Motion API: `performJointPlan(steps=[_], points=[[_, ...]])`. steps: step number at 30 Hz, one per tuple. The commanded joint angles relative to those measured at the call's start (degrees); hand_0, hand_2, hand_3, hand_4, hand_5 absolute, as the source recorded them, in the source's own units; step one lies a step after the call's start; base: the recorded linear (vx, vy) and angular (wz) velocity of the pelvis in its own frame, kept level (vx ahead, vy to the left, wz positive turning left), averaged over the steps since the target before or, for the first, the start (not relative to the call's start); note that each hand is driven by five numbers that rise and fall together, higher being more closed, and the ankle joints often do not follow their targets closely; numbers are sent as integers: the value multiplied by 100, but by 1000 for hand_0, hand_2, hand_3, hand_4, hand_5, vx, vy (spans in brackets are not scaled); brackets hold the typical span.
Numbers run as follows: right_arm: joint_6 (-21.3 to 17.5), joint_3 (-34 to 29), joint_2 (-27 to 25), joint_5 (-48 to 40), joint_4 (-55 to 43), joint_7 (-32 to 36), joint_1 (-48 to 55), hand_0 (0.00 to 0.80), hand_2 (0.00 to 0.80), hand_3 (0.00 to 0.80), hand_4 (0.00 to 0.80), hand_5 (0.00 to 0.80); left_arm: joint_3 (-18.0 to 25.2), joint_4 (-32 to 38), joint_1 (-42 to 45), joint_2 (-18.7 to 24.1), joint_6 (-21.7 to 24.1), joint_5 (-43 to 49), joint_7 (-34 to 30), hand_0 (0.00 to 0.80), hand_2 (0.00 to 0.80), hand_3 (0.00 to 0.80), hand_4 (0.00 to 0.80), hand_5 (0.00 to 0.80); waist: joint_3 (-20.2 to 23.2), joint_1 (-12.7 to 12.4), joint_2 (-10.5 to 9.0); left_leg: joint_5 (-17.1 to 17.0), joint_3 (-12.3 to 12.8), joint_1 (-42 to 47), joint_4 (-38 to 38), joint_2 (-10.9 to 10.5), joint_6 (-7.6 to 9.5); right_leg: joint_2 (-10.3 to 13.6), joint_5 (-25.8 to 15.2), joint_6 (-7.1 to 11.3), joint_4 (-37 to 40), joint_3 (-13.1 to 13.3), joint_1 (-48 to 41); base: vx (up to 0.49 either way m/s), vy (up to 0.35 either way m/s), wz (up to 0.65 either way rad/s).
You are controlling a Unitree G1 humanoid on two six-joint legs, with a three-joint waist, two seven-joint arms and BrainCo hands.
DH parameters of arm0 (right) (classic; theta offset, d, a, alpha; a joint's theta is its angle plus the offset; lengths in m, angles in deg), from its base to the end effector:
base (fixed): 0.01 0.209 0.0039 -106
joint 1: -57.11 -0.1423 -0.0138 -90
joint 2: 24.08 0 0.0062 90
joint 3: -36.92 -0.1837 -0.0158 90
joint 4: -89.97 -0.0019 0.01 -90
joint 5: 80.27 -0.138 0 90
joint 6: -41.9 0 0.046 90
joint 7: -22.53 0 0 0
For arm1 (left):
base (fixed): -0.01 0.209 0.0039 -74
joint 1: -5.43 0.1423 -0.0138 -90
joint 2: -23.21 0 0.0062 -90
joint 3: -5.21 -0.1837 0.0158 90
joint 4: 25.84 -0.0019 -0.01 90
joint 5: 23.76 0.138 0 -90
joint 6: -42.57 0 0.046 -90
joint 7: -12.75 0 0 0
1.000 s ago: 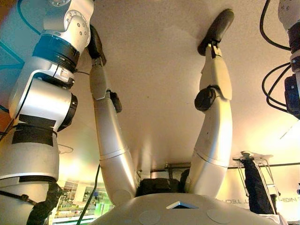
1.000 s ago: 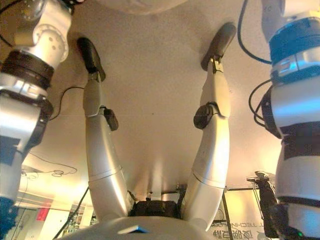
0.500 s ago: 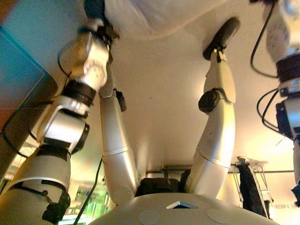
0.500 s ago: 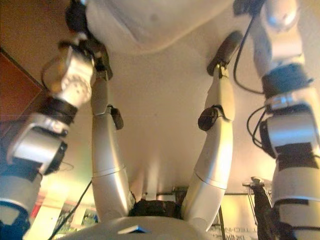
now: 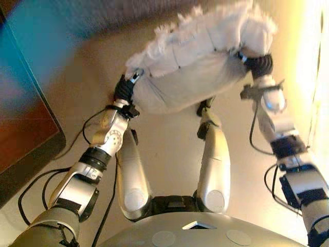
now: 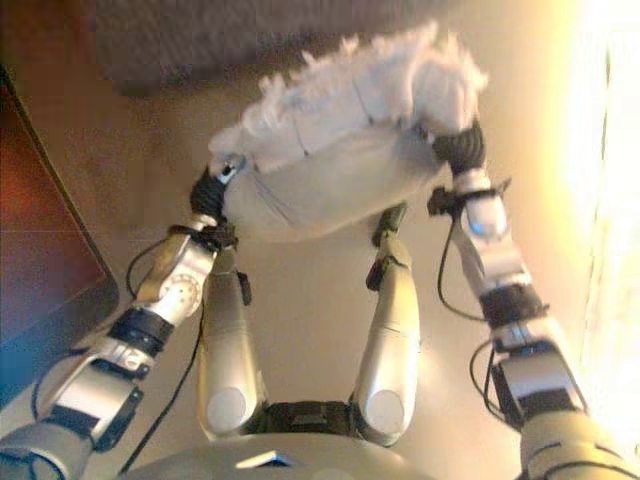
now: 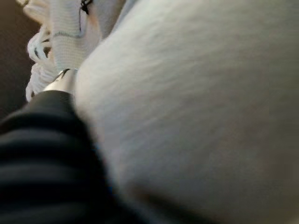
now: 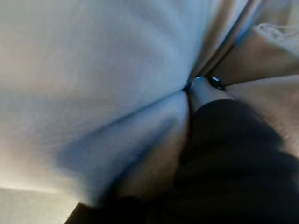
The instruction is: Pick up the cushion and take it to the sofa
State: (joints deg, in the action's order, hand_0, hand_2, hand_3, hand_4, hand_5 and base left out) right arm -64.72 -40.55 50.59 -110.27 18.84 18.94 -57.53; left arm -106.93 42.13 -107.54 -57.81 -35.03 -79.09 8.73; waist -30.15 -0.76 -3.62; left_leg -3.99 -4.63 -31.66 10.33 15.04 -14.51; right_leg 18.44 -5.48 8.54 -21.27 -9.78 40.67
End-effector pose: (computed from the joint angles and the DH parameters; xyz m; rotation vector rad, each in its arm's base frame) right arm 0.2786 -0.2157 0.1118 -0.0559 -0.3157 0.0714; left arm 0.2716 0.1754 0.0661 -0.4125 -0.0420 -0.2592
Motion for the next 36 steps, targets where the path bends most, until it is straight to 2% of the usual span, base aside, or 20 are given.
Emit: performJointPlan(steps=[1,2,3,4,5,6,7,10,14,16,19,21,22,26,29,32,36], points=[[-423,-14,11,-64,-905,366,133,800,800,800,800,800,1,1136,-167,-184,76,92,-490,800,800,800,800,800,195,-3,250,241,56,312,74,304,237,478,-294,646,309,395,29,173,78,5],[-407,-152,61,-133,-962,555,735,800,800,800,800,800,105,1231,194,-75,-102,103,-636,800,800,800,800,800,514,-16,243,351,122,705,67,304,276,556,-302,646,449,331,-474,173,78,6],[-407,-152,61,-133,-962,554,736,800,800,800,800,800,105,1232,195,-75,-102,103,-636,800,800,800,800,800,512,-16,244,351,122,708,66,305,276,555,-303,646,451,330,-478,264,103,10],[-491,-242,151,-52,-980,674,1197,800,800,800,800,800,263,1363,542,22,-101,89,-710,800,800,800,800,800,781,-43,229,426,164,1076,35,311,314,624,-309,646,616,230,-986,118,46,15],[-491,-242,151,-52,-980,674,1198,800,800,800,800,800,263,1364,543,22,-102,89,-710,800,800,800,800,800,777,-43,230,426,163,1081,34,312,313,623,-310,646,619,228,-993,224,66,18],[-512,-302,252,32,-1140,748,1527,800,800,800,800,800,465,1519,824,50,-56,144,-680,800,800,800,800,800,984,-60,215,435,164,1377,-45,311,332,613,-331,646,806,107,-1445,174,32,15],[-631,-326,320,270,-1316,784,1764,800,800,800,800,800,621,1646,1066,53,190,285,-672,800,800,800,800,800,1138,-76,210,436,184,1610,-174,305,355,595,-329,646,965,41,-1745,238,48,16],[-748,-396,544,502,-1879,815,2268,800,800,800,800,800,1014,2095,1659,-64,336,510,-788,800,800,800,800,800,1531,-148,223,436,196,2160,-527,281,412,513,-297,646,1365,-72,-2499,222,51,13],[-676,-334,725,856,-2630,890,2700,800,800,800,800,800,1189,2489,2244,-333,402,611,-851,800,800,800,800,800,1963,-218,268,377,276,2796,-1041,232,469,381,-246,646,1838,-177,-3272,176,79,13],[-607,-324,716,847,-2840,898,2753,800,800,800,800,800,1214,2629,2343,-363,431,609,-846,800,800,800,800,800,2025,-233,269,369,277,2905,-1123,202,491,361,-234,646,1925,-194,-3420,83,93,9],[-490,-409,606,776,-3602,1050,2939,800,800,800,800,800,1466,3267,2671,-360,848,510,-871,800,800,800,800,800,2216,-306,247,457,228,3177,-1242,0,600,418,-225,646,2151,-229,-3885,74,151,-1],[-487,-427,592,772,-3690,1067,2973,800,800,800,800,800,1496,3353,2701,-364,935,507,-892,800,800,800,800,800,2222,-311,239,491,214,3187,-1211,-35,617,442,-237,646,2175,-238,-3934,49,125,2],[-541,-507,507,709,-3925,1118,3075,800,800,800,800,800,1635,3657,2793,-341,1007,429,-956,800,800,800,800,800,2239,-342,213,636,185,3184,-1051,-137,654,566,-294,646,2200,-259,-4034,63,170,-1],[-641,-642,419,731,-4290,768,3068,800,800,800,800,800,1668,3967,2628,-200,953,668,-880,800,800,800,800,800,2235,-424,114,915,80,3066,-641,-329,737,873,-561,646,2260,-397,-4221,72,152,-2],[-641,-603,407,529,-4468,581,3043,800,800,800,800,800,1662,4052,2500,-19,757,804,-744,800,800,800,800,800,2257,-383,80,949,72,3117,-658,-429,855,824,-547,646,2117,-253,-4199,54,-2,3],[-610,-501,429,726,-4517,556,3070,800,800,800,800,800,1683,4047,2389,55,663,687,-709,800,800,800,800,800,2296,-228,66,942,-10,3258,-806,-504,949,510,-307,636,1950,263,-4086,76,-62,-3],[-658,-408,432,543,-4318,538,2905,800,800,800,800,800,1675,4085,2364,10,743,781,-605,800,800,800,800,800,2336,-249,53,816,63,3447,-1057,-316,867,293,-12,631,1994,174,-4260,54,-233,-10]])
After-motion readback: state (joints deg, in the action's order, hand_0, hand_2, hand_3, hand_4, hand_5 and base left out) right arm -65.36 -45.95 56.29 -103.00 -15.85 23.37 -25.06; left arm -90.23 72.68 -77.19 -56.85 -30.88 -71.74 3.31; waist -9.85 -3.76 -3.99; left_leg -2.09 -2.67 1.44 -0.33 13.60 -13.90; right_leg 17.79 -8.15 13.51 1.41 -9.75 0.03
